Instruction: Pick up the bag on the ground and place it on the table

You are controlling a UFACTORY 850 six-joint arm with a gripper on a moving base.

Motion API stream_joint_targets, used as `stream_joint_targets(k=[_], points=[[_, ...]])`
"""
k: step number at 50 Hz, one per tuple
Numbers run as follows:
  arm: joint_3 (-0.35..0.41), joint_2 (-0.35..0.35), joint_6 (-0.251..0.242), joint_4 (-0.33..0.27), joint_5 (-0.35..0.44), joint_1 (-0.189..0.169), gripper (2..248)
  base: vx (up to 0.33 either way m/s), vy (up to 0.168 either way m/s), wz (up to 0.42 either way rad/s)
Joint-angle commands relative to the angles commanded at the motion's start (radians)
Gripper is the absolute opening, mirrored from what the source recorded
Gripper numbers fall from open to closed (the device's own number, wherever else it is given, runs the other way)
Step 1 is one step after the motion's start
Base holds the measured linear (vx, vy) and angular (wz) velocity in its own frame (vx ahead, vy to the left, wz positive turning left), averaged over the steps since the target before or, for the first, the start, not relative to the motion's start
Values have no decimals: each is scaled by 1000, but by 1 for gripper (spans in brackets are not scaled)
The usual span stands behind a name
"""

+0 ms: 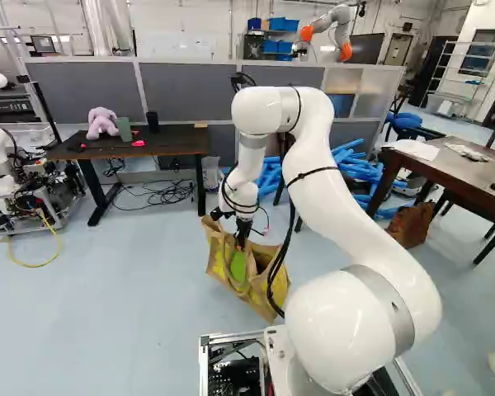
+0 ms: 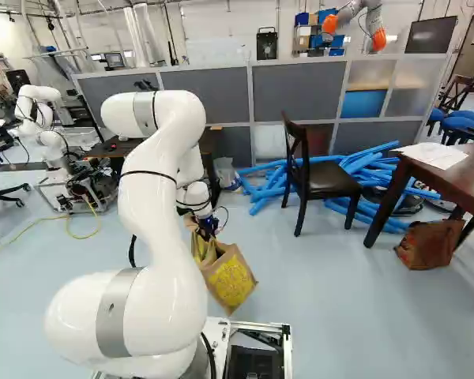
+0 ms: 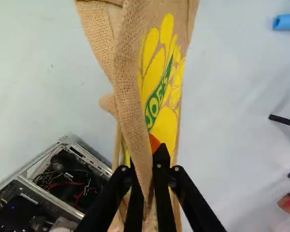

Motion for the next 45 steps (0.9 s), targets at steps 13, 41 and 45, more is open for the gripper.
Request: stream_joint_targets(k=[13, 41, 45], points=[[35, 52, 0, 41, -48, 0, 25, 0, 0, 0], [110, 168, 0, 103, -139, 0, 25, 0, 0, 0], [120, 185, 0, 105, -136, 0, 25, 0, 0, 0]])
